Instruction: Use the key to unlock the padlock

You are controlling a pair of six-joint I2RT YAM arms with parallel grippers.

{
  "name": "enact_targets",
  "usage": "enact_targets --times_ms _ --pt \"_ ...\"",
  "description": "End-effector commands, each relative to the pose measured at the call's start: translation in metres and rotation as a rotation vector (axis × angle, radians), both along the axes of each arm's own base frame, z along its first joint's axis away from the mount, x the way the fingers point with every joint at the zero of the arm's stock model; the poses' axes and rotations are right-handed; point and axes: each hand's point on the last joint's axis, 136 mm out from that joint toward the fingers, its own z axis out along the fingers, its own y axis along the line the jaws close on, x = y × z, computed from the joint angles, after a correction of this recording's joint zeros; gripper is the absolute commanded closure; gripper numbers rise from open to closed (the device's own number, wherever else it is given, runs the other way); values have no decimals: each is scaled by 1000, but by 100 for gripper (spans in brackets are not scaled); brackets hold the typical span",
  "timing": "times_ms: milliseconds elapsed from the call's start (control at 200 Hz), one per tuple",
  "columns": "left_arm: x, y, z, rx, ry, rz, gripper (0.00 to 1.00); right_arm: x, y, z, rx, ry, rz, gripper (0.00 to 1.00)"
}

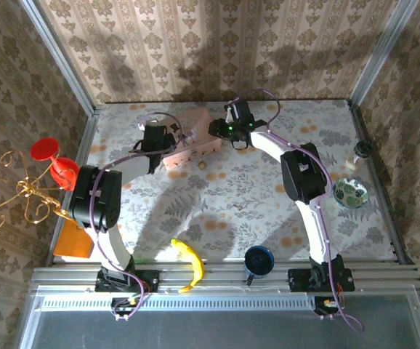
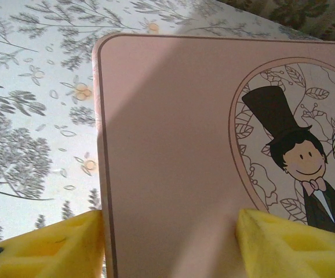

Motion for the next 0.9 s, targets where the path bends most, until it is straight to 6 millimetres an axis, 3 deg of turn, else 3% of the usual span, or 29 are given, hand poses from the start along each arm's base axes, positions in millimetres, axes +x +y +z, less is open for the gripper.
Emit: enact_targets --times_ms 0,50,70,140,275,430,555,690,740,895 --pt "-40 -60 -30 -78 124 -155 41 -32 -9 -11 -62 77 8 56" --pt "-43 -63 -29 -93 121 -144 41 -38 -19 -11 -72 81 -10 57" --pt "-51 -77 -29 -97 120 -167 41 -41 -23 -12 -77 84 -16 57" --pt "-61 -86 -27 -109 104 -154 41 -50 -37 -11 -85 88 -39 57" --pt "-71 -93 -21 -141 71 -115 40 -64 -57 -11 -79 99 -68 56" --pt "-71 -85 -6 -160 24 -68 37 -66 -73 -5 -76 111 -79 52" --pt "-67 -76 12 -131 -19 -50 29 -65 -90 9 -116 92 -99 37" --pt "-65 -62 30 -115 -48 -32 10 -67 -113 33 -147 51 -132 26" --pt "-65 -55 36 -104 -55 -20 0 -71 -120 40 -156 41 -141 25" --pt "-76 -36 60 -85 -86 -10 0 -102 -142 52 -230 37 -165 29"
